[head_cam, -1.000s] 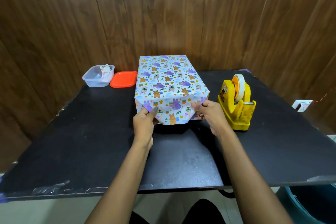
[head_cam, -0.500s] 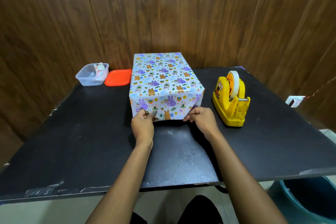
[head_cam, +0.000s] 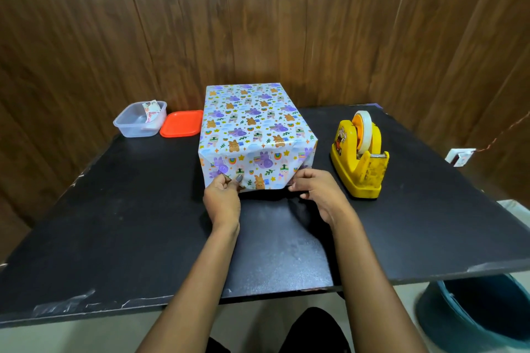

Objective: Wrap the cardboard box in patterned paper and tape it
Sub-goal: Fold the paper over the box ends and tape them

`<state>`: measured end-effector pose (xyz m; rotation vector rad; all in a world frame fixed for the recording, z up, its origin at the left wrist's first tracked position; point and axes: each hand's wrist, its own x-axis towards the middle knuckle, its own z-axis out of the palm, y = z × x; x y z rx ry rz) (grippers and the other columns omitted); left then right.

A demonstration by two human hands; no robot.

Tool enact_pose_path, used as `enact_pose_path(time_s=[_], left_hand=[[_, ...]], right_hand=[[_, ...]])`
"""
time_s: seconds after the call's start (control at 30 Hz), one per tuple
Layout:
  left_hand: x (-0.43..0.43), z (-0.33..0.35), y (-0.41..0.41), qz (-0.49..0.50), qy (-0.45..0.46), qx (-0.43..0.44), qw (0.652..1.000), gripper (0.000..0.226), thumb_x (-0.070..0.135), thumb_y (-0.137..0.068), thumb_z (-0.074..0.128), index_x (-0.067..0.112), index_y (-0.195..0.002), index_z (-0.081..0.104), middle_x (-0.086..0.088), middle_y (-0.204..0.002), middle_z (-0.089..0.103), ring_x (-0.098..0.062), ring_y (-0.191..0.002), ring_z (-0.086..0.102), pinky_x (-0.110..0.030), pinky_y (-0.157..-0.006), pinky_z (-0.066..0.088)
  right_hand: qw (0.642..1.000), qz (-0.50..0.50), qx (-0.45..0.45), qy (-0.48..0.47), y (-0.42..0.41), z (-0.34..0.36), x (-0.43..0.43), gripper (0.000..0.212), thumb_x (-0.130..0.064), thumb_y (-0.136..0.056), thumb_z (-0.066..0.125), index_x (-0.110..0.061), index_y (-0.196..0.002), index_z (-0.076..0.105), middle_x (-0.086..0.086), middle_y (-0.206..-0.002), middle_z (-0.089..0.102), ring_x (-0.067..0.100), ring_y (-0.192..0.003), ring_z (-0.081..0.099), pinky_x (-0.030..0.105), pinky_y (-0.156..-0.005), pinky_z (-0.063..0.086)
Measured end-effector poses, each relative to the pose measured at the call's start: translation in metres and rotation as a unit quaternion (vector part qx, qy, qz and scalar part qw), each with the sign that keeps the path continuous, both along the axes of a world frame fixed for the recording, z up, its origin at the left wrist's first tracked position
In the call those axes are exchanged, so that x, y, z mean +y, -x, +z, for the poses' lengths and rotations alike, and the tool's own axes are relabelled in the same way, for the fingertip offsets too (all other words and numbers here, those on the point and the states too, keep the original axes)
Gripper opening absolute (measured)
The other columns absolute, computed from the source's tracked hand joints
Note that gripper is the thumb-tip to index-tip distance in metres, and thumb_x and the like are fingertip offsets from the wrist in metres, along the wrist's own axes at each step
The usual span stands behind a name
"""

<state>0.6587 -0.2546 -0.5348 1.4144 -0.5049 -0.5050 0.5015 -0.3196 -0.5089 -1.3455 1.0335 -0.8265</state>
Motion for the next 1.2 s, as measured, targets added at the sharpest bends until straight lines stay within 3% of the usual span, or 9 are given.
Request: enact_pose_path(time_s=[0.13,0.23,0.3,0.47,0.67,0.77,0.87,1.13,1.2], left_hand=[[0.0,0.001,0.0,0.0,-0.005,-0.001,1.0,0.02,0.007,-0.087,0.064,0.009,-0.068,0.058,-0.002,-0.077,0.066,-0.017,-0.079,0.063,-0.038,-0.083,0.054],[0.0,0.0,-0.001,0.004,-0.011,-0.003,1.0,0.019,0.008,-0.086,0.065,0.004,-0.07,0.057,-0.005,-0.075,0.065,-0.017,-0.076,0.06,-0.041,-0.081,0.053],[-0.001,0.001,-0.003,0.012,-0.024,-0.015,1.0,0.017,0.011,-0.086,0.066,0.003,-0.074,0.057,-0.007,-0.074,0.063,-0.017,-0.072,0.056,-0.045,-0.08,0.053],[-0.001,0.004,-0.009,0.018,-0.045,-0.015,0.999,0.018,0.012,-0.086,0.065,0.004,-0.073,0.058,-0.005,-0.07,0.062,-0.019,-0.07,0.056,-0.043,-0.078,0.054],[-0.002,0.002,-0.011,0.009,-0.049,-0.019,0.999,0.02,0.011,-0.086,0.065,0.003,-0.07,0.056,-0.005,-0.071,0.064,-0.021,-0.072,0.059,-0.039,-0.075,0.054],[-0.002,0.003,-0.013,0.017,-0.073,-0.057,0.996,0.025,0.016,-0.086,0.065,-0.006,-0.076,0.058,-0.01,-0.073,0.067,-0.023,-0.071,0.063,-0.041,-0.072,0.054],[0.002,0.008,-0.012,0.02,-0.122,-0.119,0.985,0.028,0.021,-0.089,0.061,-0.001,-0.073,0.057,-0.006,-0.069,0.068,-0.022,-0.071,0.068,-0.032,-0.063,0.05],[0.015,0.017,-0.019,0.069,-0.273,-0.39,0.877,0.027,0.033,-0.09,0.059,0.012,-0.075,0.05,-0.008,-0.081,0.062,-0.03,-0.081,0.058,-0.033,-0.064,0.037],[0.017,0.014,-0.022,0.13,-0.205,-0.548,0.801,0.03,0.031,-0.081,0.07,0.011,-0.075,0.048,-0.008,-0.077,0.057,-0.028,-0.077,0.053,-0.036,-0.063,0.037]], right_hand=[[0.999,-0.013,-0.041,0.019,-0.004,-0.001,0.002,0.021,-0.009,-0.084,0.068,-0.008,-0.065,0.059,0.0,-0.064,0.062,-0.001,-0.054,0.057,0.011,-0.053,0.041],[0.995,-0.055,0.036,0.077,-0.012,-0.006,-0.002,0.026,-0.008,-0.085,0.066,-0.009,-0.059,0.06,0.003,-0.062,0.063,0.007,-0.055,0.053,0.01,-0.053,0.042],[0.992,-0.075,0.071,0.077,-0.012,-0.011,-0.005,0.025,-0.004,-0.085,0.064,-0.012,-0.061,0.063,0.003,-0.064,0.064,0.008,-0.057,0.053,0.015,-0.057,0.043],[0.998,-0.024,0.023,0.049,-0.005,-0.005,-0.003,0.012,0.001,-0.083,0.063,-0.005,-0.074,0.065,0.003,-0.069,0.063,0.008,-0.06,0.052,0.005,-0.047,0.039],[0.994,-0.046,0.051,0.079,-0.022,-0.008,-0.004,0.022,-0.009,-0.082,0.07,-0.005,-0.062,0.063,0.004,-0.067,0.065,0.009,-0.057,0.051,0.017,-0.058,0.042],[0.987,-0.071,0.101,0.105,-0.029,-0.009,-0.006,0.03,-0.014,-0.085,0.067,-0.014,-0.057,0.058,0.0,-0.067,0.066,0.008,-0.056,0.051,0.023,-0.061,0.045],[0.976,-0.091,0.153,0.128,-0.033,-0.012,-0.005,0.029,-0.02,-0.088,0.063,-0.015,-0.061,0.056,-0.005,-0.065,0.066,0.011,-0.059,0.054,0.032,-0.069,0.05],[0.95,-0.127,0.244,0.15,-0.042,-0.012,-0.004,0.025,-0.03,-0.093,0.055,-0.015,-0.073,0.058,-0.001,-0.079,0.07,0.019,-0.085,0.062,0.027,-0.067,0.041],[0.945,-0.128,0.26,0.153,-0.044,-0.013,-0.006,0.024,-0.031,-0.093,0.055,-0.015,-0.076,0.06,-0.001,-0.082,0.071,0.02,-0.088,0.062,0.029,-0.07,0.043]])
